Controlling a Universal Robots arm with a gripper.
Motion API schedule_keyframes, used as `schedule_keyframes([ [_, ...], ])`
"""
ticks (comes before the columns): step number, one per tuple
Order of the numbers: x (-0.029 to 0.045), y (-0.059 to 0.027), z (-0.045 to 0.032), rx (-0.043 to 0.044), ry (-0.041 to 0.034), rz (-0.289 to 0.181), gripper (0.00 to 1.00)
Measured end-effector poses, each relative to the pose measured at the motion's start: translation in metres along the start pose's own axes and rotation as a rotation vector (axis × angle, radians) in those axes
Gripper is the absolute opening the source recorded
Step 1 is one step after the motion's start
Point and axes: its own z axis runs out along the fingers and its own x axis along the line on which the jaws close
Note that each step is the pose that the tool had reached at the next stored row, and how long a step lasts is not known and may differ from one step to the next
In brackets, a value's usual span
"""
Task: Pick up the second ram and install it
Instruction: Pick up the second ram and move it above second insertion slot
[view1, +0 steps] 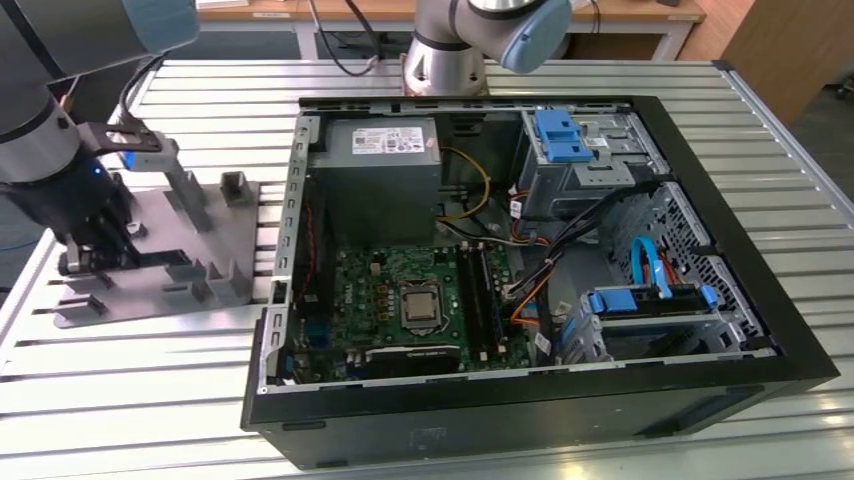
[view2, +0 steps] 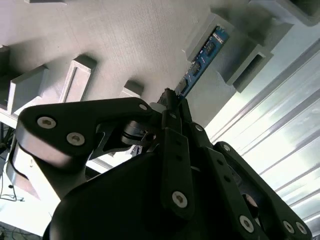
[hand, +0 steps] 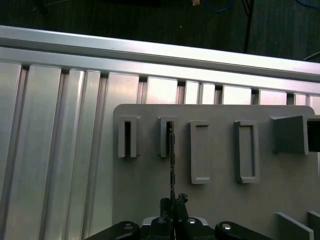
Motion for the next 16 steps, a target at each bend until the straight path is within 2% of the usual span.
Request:
schedule_keyframes([
  [9, -0.0015, 0.0013, -0.0219, 0.0001, -0.0021, 0.0, 0.14],
  [16, -0.0022, 0.002, -0.0332, 0.0002, -0.0028, 0.0, 0.14],
])
